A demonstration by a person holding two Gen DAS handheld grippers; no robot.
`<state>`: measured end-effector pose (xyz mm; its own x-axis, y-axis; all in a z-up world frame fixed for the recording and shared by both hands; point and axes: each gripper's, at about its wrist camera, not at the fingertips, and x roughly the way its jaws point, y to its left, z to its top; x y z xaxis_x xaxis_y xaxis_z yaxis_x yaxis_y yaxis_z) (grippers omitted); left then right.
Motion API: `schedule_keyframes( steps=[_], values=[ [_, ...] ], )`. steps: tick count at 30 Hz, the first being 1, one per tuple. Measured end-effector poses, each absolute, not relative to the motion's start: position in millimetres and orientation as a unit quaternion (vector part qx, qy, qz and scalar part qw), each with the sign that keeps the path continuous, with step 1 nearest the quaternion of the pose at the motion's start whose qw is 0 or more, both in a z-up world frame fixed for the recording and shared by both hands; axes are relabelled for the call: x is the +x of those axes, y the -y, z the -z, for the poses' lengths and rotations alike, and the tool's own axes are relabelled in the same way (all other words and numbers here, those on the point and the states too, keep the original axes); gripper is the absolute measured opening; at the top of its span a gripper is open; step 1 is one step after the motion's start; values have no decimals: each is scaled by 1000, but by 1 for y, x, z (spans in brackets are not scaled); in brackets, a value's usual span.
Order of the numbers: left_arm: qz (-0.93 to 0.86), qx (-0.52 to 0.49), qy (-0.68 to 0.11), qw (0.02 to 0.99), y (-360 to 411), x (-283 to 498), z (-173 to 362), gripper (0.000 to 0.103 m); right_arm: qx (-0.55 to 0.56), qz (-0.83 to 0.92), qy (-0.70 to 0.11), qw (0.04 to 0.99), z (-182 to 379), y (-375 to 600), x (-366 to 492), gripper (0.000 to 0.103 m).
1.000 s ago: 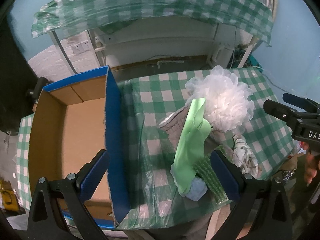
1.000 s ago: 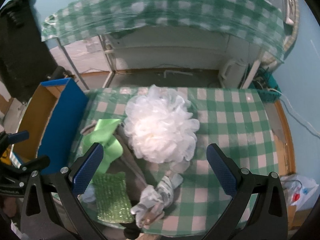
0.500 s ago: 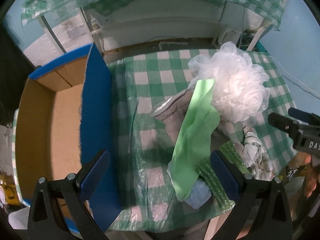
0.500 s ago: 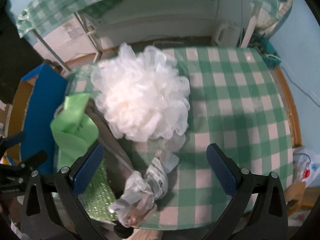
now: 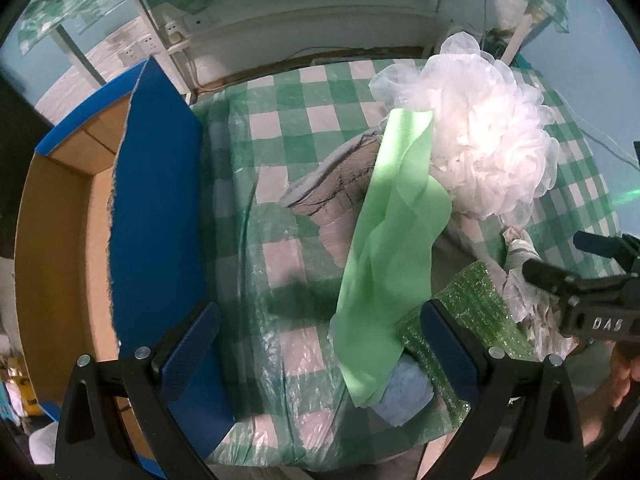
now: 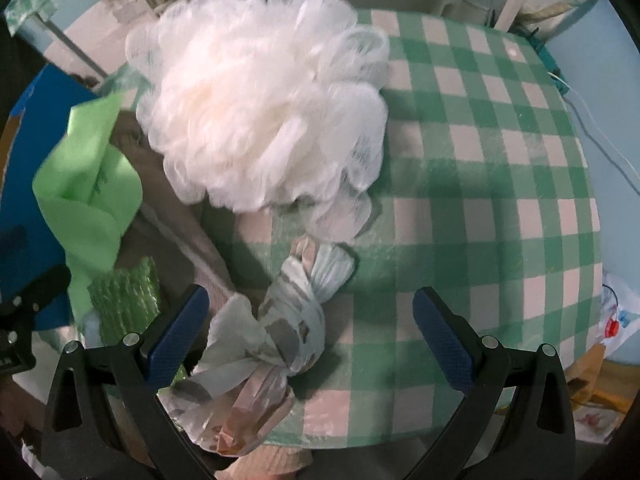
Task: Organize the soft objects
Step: 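Grasp the twisted white plastic bag with the right gripper while the left grasps the light green cloth, then lift both held items and carry them over the cardboard box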
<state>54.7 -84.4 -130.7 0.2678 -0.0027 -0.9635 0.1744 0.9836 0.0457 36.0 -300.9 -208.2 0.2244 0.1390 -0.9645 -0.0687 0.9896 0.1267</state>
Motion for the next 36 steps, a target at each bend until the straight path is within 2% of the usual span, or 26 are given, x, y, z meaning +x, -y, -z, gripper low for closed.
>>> schedule_keyframes(
  steps=[3, 6, 9, 11, 13, 14, 16, 20, 22, 23, 26, 29, 36],
  values=[
    [62, 66, -605, 791, 85, 57, 134, 101, 27, -68, -626, 776, 215, 298, 35, 99],
    [68, 65, -606, 790, 89, 58, 136, 101, 26, -77, -634, 769, 222, 296, 37, 87],
    [73, 65, -607, 789, 94, 61, 138, 101, 29, -87, -642, 761, 228, 297, 37, 74],
    [77, 63, -608, 788, 97, 65, 140, 101, 30, -97, -642, 760, 233, 298, 35, 57],
    [82, 61, -609, 787, 100, 69, 142, 101, 28, -101, -642, 759, 237, 297, 35, 44],
    [87, 60, -611, 785, 102, 72, 144, 101, 25, -99, -642, 760, 238, 297, 35, 41],
    [92, 61, -609, 785, 105, 77, 148, 101, 14, -93, -637, 765, 239, 300, 36, 38],
    [95, 66, -607, 786, 109, 82, 156, 100, 4, -79, -628, 775, 238, 305, 43, 37],
    [98, 68, -613, 781, 109, 81, 161, 84, 5, -78, -626, 776, 239, 308, 49, 37],
    [95, 71, -620, 776, 108, 81, 164, 72, 5, -78, -627, 775, 240, 307, 51, 37],
    [93, 63, -628, 770, 104, 80, 165, 63, -1, -80, -625, 776, 238, 300, 60, 37],
    [92, 59, -629, 770, 101, 78, 164, 48, -7, -83, -620, 780, 236, 295, 64, 37],
    [92, 53, -625, 774, 94, 72, 152, 46, -2, -91, -609, 788, 230, 282, 61, 33]
  ],
)
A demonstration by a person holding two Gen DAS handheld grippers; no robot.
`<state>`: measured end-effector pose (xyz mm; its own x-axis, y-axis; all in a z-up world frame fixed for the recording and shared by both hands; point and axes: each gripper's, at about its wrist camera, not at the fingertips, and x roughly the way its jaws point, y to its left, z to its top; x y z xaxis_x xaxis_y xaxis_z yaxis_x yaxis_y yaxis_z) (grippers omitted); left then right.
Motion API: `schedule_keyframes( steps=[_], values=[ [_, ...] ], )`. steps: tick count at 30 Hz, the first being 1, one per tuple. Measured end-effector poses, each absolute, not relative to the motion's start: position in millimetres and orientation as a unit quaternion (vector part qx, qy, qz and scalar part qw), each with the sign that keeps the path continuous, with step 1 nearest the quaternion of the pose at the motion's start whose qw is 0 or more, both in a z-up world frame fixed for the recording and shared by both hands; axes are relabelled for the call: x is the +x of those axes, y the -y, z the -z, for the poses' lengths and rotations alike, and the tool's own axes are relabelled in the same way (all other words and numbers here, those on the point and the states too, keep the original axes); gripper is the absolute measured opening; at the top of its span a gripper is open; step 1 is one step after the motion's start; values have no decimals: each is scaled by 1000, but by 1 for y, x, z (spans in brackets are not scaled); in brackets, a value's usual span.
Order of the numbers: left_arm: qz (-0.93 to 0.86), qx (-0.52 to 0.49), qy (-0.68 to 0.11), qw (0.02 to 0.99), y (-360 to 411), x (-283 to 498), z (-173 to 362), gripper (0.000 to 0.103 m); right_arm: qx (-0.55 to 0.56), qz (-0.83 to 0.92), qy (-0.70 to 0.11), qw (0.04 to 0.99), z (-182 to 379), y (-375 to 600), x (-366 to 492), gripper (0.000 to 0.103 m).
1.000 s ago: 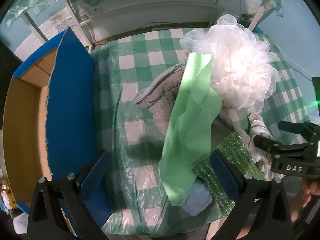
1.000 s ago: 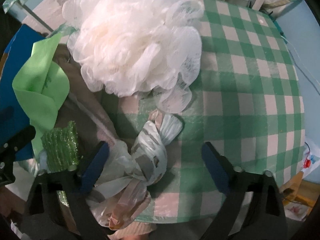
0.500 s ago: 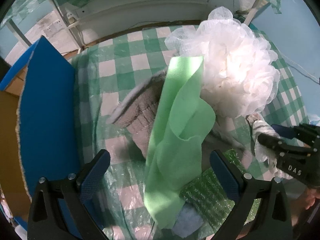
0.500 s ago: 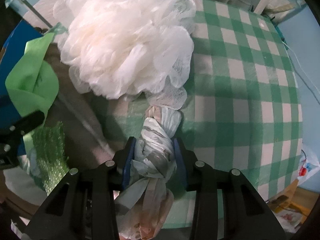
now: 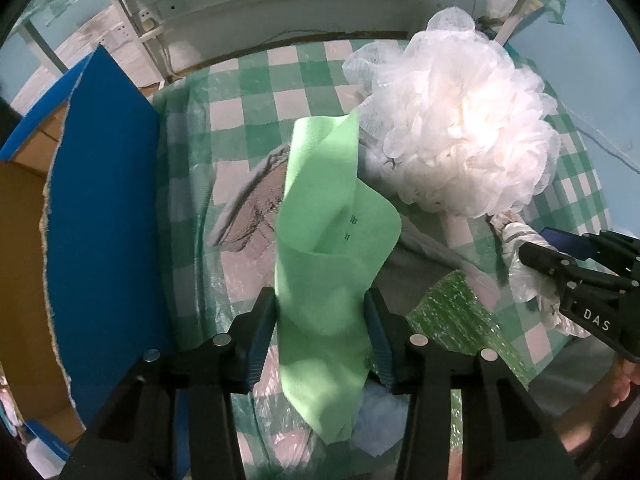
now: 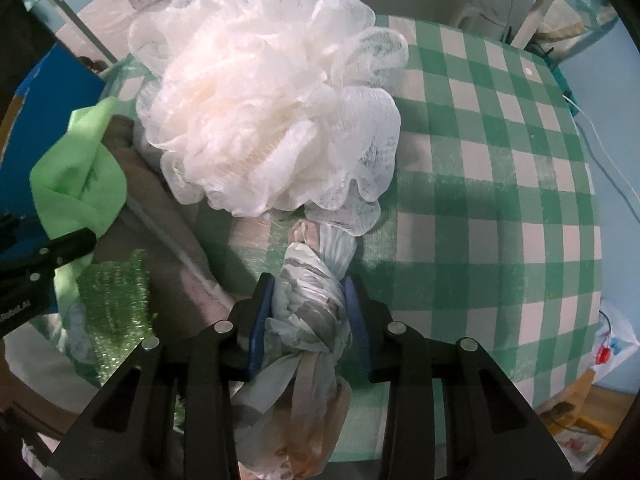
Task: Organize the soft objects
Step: 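Lift both held items and carry them over the cardboard box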
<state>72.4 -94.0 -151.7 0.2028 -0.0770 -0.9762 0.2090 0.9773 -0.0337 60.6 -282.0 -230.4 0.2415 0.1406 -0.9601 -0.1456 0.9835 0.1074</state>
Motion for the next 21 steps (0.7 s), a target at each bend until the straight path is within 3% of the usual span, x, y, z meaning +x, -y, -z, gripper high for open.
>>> schedule_keyframes(
  steps=[6, 11, 13, 15, 18, 21],
  values=[
    [97, 61, -623, 774, 96, 64, 147, 25, -4, -112, -602, 791, 226, 264, 61, 32],
    [97, 49, -625, 773, 92, 63, 150, 25, -8, -104, -606, 789, 230, 262, 66, 32],
    [97, 39, -629, 770, 87, 66, 152, 31, -8, -100, -614, 783, 238, 265, 65, 32],
    [100, 26, -633, 767, 83, 68, 154, 46, -5, -97, -619, 780, 245, 261, 69, 32],
    [102, 31, -632, 768, 83, 68, 155, 45, -9, -95, -619, 779, 251, 256, 74, 33],
    [108, 38, -636, 764, 84, 67, 155, 28, -16, -93, -627, 773, 256, 253, 77, 38]
  ],
)
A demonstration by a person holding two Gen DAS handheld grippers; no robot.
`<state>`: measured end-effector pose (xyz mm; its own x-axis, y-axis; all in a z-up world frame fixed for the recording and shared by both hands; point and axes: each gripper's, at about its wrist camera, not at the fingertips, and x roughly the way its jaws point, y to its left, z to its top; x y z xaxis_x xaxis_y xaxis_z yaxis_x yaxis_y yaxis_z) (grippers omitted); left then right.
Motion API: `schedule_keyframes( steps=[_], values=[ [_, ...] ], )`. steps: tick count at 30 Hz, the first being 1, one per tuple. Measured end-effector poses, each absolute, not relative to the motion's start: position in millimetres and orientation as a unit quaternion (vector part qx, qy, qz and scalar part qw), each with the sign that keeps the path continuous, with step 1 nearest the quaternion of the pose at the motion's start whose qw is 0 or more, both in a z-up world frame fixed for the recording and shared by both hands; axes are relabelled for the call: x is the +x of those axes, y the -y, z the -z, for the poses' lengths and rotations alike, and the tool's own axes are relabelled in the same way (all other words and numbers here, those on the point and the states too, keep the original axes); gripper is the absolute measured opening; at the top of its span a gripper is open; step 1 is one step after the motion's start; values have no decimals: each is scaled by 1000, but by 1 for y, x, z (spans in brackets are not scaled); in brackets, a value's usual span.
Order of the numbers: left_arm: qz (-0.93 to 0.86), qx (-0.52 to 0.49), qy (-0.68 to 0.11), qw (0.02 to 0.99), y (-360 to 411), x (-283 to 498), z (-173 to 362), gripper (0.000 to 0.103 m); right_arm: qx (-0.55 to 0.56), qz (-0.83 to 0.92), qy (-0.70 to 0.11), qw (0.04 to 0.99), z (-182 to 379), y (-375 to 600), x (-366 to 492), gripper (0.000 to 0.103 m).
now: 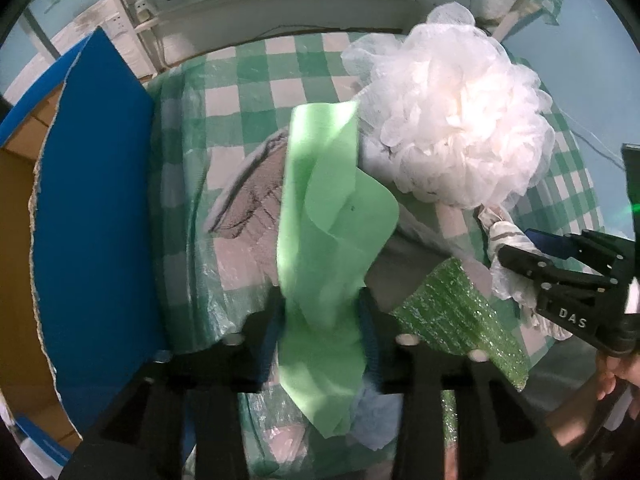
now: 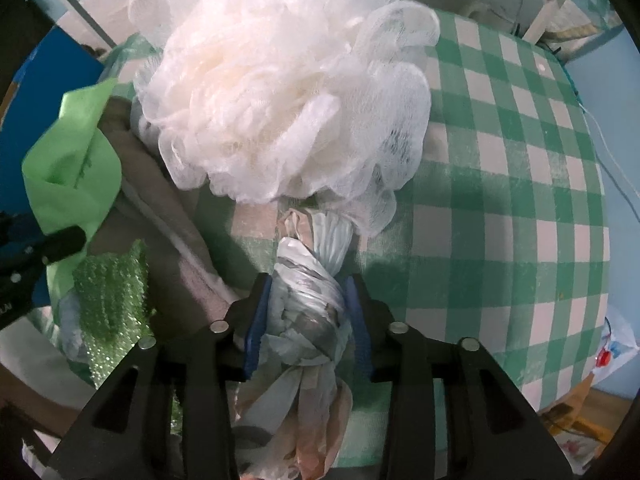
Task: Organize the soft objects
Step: 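Lift both held items and carry them over the cardboard box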
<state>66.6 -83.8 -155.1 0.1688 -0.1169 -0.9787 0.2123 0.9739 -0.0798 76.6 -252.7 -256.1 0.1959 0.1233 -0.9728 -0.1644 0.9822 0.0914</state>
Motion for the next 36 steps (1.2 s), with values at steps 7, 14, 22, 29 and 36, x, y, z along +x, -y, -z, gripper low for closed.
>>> schedule_keyframes(
  steps=[7, 14, 22, 29, 36],
  values=[
    [112, 41, -624, 772, 82, 63, 144, 9, -26, -104, -614, 782, 250, 246, 69, 31],
    [126, 36, -604, 786, 83, 57, 126, 7, -19, -122, -590, 798, 228, 230, 67, 30],
    [117, 46, -574, 809, 79, 48, 102, 6, -24, -145, -565, 812, 208, 220, 62, 29],
    [110, 51, -552, 825, 72, 43, 83, 6, -18, -176, -534, 827, 175, 219, 42, 28],
    [107, 55, -533, 837, 65, 36, 68, 6, -16, -197, -509, 838, 147, 222, 33, 28]
  ],
)
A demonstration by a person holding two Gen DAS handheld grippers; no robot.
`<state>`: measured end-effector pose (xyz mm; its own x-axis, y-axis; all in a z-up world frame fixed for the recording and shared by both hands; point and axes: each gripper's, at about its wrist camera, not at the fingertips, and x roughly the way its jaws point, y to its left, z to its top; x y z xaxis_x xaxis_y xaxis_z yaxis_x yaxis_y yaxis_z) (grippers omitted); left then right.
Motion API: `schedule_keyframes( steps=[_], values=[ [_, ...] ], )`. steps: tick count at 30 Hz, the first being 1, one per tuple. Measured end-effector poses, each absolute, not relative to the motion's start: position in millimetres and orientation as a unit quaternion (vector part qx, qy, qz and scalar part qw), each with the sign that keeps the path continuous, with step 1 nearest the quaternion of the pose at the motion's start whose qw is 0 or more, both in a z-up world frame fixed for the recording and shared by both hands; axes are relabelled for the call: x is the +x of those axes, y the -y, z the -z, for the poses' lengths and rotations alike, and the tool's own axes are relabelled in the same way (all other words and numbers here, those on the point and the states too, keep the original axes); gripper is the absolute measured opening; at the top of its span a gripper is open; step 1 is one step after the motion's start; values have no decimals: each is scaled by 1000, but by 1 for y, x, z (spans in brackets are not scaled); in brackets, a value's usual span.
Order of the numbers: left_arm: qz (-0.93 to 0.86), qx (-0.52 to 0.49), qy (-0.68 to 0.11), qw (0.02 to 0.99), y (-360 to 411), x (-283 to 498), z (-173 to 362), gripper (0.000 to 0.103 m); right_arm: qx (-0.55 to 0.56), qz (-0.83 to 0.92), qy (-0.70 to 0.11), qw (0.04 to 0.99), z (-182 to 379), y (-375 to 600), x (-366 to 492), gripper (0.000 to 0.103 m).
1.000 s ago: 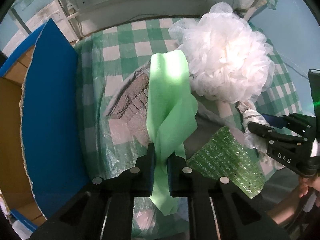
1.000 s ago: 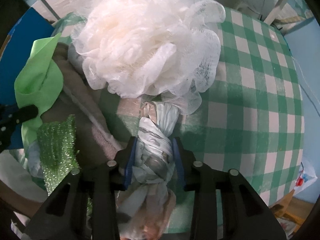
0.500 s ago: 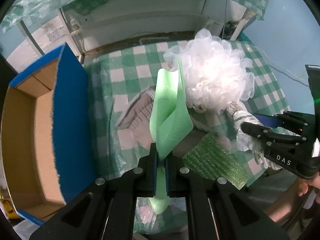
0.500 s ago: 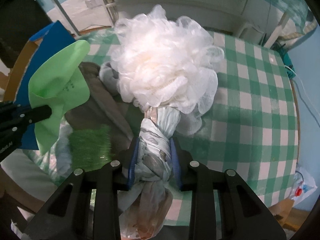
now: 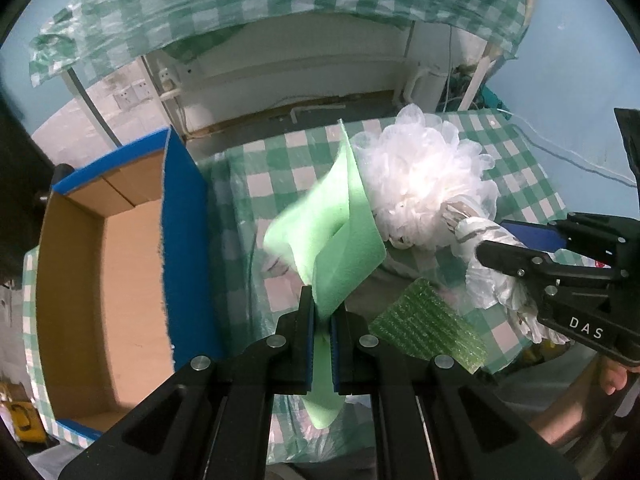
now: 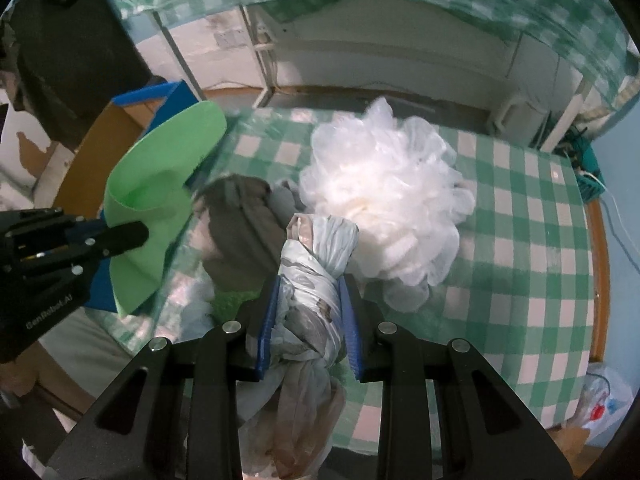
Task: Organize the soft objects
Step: 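Lift both held items and carry them over the cardboard box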
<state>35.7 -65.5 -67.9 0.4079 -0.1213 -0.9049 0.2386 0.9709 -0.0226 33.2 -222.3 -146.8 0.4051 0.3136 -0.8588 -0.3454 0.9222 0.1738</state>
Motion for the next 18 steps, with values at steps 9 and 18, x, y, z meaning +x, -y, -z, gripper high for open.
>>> schedule_keyframes(
  steps=[9, 18],
  values=[
    [97, 58, -509, 853, 53, 29, 53, 6, -20, -214, -480, 850, 122, 207, 31, 28],
    [86, 51, -494, 864, 37, 24, 43, 6, -28, -221, -462, 858, 103, 192, 31, 28]
  ],
)
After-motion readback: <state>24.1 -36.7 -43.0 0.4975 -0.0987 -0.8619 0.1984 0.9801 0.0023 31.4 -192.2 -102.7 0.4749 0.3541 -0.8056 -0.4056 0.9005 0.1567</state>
